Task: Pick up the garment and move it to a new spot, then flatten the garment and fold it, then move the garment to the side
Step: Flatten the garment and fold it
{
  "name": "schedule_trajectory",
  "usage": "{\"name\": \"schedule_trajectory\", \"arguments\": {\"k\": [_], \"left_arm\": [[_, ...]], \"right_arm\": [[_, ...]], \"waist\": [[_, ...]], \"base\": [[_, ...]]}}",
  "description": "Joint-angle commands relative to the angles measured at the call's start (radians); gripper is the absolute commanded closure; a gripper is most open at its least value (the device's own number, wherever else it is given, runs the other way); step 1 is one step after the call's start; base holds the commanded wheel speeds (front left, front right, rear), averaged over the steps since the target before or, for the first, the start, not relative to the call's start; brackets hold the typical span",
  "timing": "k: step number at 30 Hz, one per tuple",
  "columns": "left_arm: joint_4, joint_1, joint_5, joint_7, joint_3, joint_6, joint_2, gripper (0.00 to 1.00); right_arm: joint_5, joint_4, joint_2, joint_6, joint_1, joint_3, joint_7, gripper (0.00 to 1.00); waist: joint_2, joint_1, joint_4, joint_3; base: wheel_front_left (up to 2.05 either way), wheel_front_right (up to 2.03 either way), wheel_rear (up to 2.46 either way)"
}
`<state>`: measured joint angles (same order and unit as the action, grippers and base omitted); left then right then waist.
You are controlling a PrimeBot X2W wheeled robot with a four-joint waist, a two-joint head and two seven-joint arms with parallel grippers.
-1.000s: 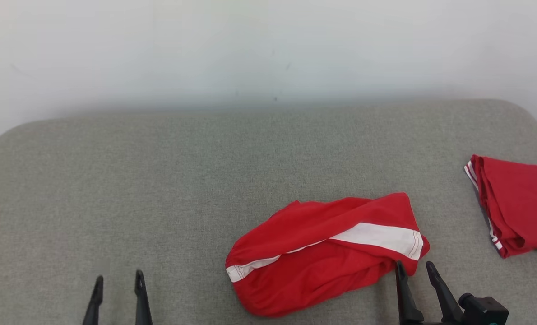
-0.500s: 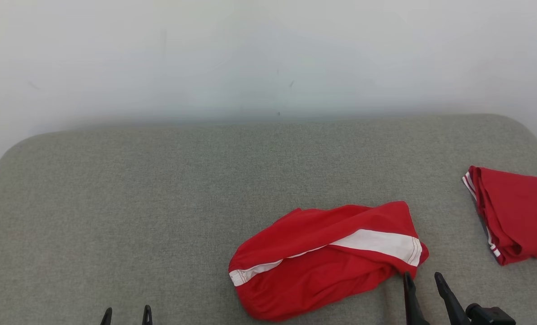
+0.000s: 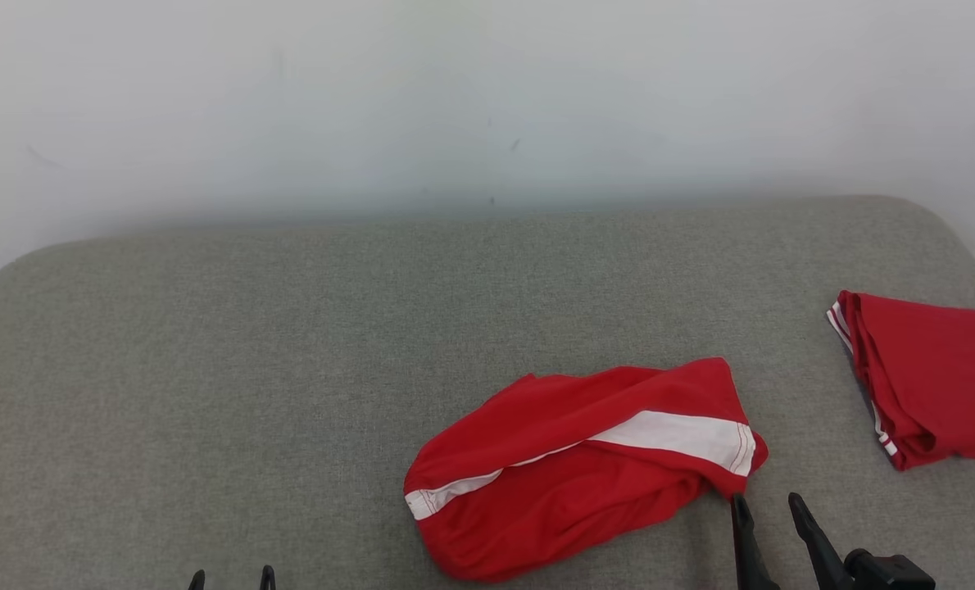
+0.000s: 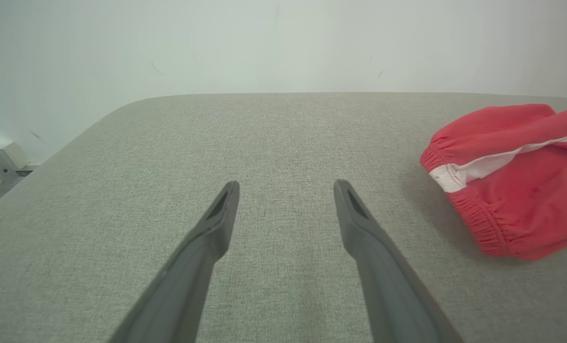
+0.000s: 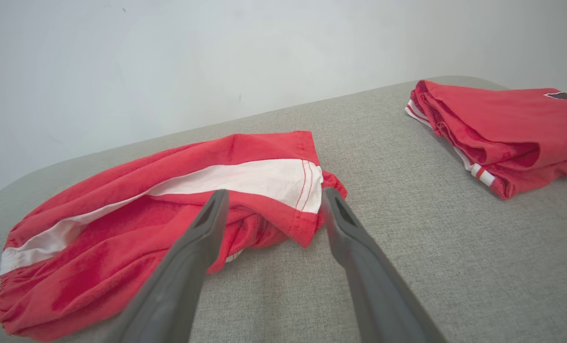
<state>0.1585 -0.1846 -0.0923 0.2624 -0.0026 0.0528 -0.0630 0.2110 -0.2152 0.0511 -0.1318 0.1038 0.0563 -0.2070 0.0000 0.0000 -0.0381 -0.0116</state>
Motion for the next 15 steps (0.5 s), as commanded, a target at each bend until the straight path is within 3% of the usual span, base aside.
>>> {"name": "schedule_trajectory", "arguments": {"k": [1, 15], "left_arm": [[0.007, 0.006, -0.001, 0.003, 0.004, 0.007, 0.003, 0.00], [0.028, 0.022, 0.006, 0.003, -0.001, 0.024, 0.011, 0.00]], "right_arm": [[0.009, 0.003, -0.002, 0.003, 0.008, -0.001, 0.001, 0.00], [0.018, -0.005, -0.002, 0.003, 0.001, 0.004, -0.001, 0.00]], "waist": [[0.0000, 0.0000, -0.002, 0.002], [0.0000, 0.0000, -0.005, 0.010]], "base": [[0.00, 0.00, 0.00], [0.00, 0.00, 0.00]]}}
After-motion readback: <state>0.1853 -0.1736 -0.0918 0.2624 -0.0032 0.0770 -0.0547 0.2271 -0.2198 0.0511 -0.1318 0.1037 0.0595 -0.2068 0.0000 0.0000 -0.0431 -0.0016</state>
